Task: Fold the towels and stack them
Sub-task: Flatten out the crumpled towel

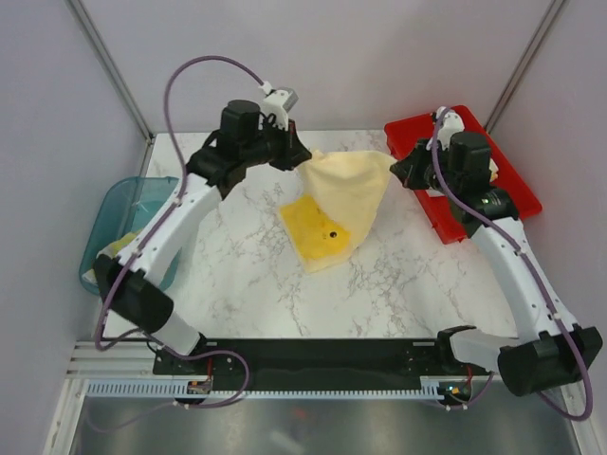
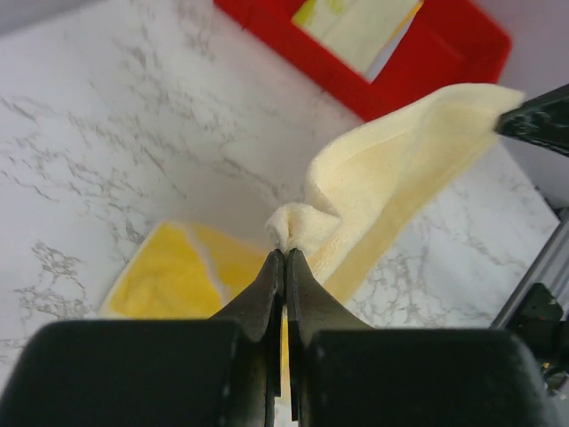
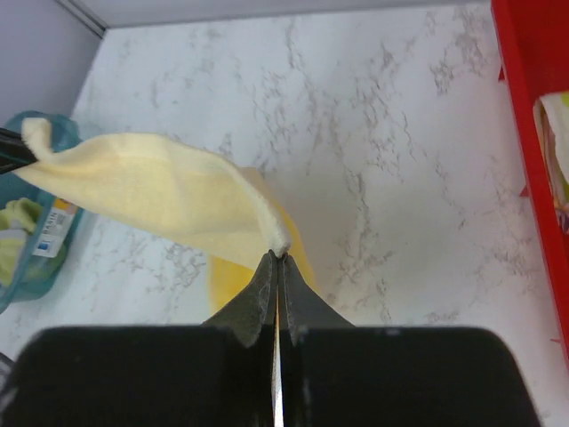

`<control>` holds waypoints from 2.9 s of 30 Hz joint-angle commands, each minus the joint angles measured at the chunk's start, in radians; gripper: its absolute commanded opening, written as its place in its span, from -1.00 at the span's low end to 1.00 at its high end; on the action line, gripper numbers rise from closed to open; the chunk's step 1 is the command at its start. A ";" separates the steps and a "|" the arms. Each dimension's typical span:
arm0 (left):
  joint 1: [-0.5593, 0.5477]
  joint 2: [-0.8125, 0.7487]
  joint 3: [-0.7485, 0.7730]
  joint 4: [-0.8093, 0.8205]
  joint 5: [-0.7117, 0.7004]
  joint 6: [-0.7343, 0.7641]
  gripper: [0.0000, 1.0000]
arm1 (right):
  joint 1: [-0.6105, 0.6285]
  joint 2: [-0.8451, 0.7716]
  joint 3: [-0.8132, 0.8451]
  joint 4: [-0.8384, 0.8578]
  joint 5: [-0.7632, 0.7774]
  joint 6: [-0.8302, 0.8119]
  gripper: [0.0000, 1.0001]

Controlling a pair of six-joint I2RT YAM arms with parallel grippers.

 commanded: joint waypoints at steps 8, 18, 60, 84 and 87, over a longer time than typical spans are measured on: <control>0.002 -0.589 -0.294 0.015 0.007 -0.131 -0.95 | -0.004 -0.322 0.043 0.006 -0.176 -0.006 -1.00; -0.001 -0.751 -0.314 0.059 0.110 -0.254 -0.96 | -0.004 -0.520 -0.023 0.244 -0.213 0.161 -1.00; 0.294 0.195 -0.051 0.142 -0.180 -0.084 0.16 | -0.008 0.716 0.395 0.058 0.123 0.094 0.13; -0.170 -0.431 -1.063 0.268 -0.183 -0.598 0.16 | 0.156 0.077 -0.597 0.110 0.091 0.137 -0.10; -0.183 -0.429 -1.107 0.323 -0.180 -0.636 0.16 | 0.162 0.033 -0.643 0.129 0.084 0.172 -0.07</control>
